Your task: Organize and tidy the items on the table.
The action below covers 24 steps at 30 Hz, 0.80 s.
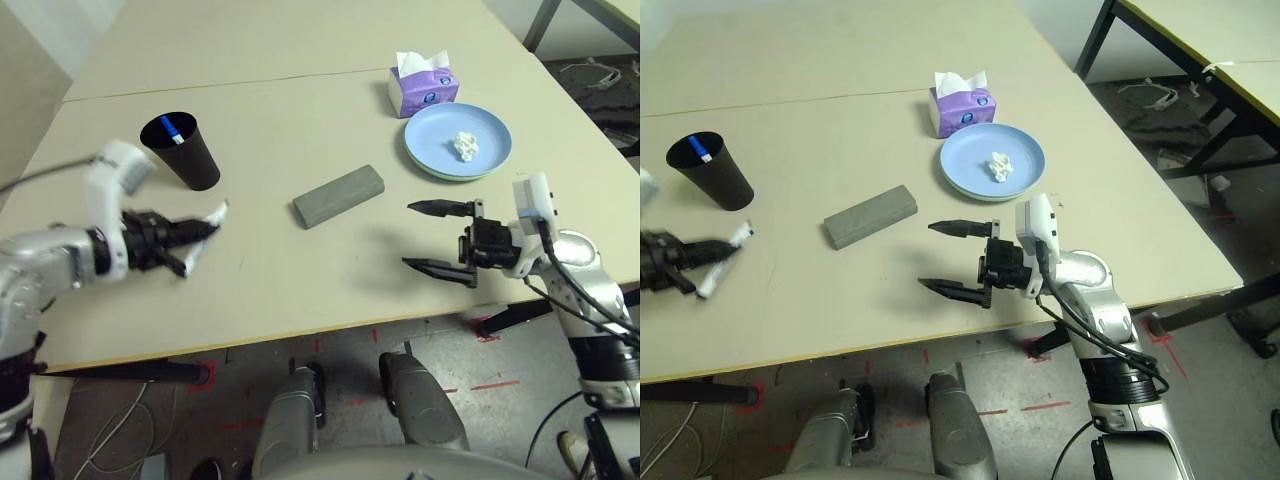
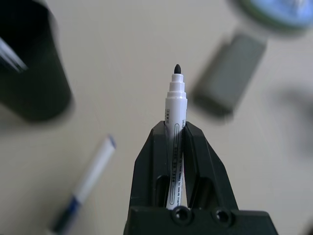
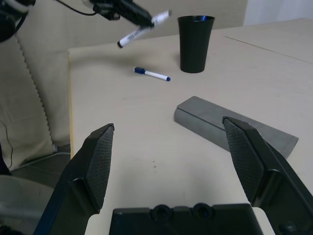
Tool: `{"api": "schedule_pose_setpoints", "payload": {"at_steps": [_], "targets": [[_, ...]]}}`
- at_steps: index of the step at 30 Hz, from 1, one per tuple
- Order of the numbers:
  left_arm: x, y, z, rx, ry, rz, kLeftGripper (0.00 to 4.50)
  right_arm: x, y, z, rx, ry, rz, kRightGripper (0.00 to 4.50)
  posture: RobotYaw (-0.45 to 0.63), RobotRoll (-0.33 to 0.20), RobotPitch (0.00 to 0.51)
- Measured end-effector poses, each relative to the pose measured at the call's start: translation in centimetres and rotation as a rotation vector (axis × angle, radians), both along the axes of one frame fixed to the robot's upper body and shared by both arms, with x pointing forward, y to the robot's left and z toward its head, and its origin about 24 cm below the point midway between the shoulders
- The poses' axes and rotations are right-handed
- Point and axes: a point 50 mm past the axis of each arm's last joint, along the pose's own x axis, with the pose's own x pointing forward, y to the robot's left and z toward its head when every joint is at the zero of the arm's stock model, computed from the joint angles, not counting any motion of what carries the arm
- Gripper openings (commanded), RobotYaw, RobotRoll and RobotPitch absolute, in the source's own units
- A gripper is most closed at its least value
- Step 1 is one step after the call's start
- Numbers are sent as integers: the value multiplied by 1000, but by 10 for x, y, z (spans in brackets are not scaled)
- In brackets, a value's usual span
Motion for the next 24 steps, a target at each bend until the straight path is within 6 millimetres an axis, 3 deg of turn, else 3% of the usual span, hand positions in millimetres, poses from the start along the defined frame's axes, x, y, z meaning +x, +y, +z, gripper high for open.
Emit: {"api": "schedule_pose_setpoints", "payload": {"at_steps": [12,18,24], "targets": [[11,27,29,22,-469,326,255,16,4,-7,83,122,-239,4500,-218,0,213],[36,29,38,39,-596,380,255,16,4,-10,85,138,-245,4500,-235,0,213],[80,28,58,-4,-716,396,255,14,9,-13,81,143,-225,4500,-272,0,214]]}}
